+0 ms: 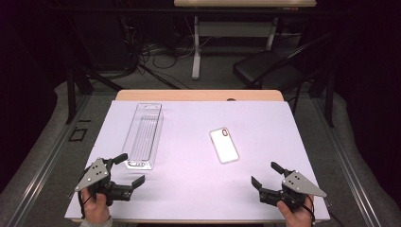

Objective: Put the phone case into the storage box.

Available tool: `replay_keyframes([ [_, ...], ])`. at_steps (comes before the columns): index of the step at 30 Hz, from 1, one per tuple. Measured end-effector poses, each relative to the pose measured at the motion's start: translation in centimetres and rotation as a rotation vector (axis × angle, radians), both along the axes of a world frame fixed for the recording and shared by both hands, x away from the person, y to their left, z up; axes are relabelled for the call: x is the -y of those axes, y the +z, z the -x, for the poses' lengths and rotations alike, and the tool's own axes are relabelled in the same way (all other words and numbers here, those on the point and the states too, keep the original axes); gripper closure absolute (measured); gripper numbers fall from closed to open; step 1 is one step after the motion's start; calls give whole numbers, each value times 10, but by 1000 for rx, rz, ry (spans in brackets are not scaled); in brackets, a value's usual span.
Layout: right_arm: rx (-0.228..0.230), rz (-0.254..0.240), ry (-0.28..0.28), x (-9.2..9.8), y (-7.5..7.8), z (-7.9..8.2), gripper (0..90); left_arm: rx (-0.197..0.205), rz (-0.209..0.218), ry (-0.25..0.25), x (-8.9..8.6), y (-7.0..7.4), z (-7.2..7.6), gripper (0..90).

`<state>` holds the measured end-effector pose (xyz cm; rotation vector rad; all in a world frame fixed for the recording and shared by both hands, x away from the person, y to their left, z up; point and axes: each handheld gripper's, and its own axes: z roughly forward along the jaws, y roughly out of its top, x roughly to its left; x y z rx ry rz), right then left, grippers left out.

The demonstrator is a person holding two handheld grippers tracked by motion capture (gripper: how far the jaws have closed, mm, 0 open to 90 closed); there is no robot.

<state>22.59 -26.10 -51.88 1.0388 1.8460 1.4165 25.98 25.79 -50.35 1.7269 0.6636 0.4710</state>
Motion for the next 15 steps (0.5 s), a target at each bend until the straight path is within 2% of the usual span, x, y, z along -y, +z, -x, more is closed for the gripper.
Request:
replay_keyframes([
  [2,-7,-1,8,1,1,-1,142,-8,-2,8,1,4,-2,15],
  [6,-35,-4,9,2,10,-5,142,-17,30,30,1,13,-9,15],
  [8,-57,-5,7,2,14,-8,142,-40,40,36,1,20,-17,15],
  [12,-74,0,6,0,19,-12,142,-55,22,42,1,26,-24,15],
  [15,-95,12,13,-6,23,-20,134,-73,-28,59,3,32,-35,15],
])
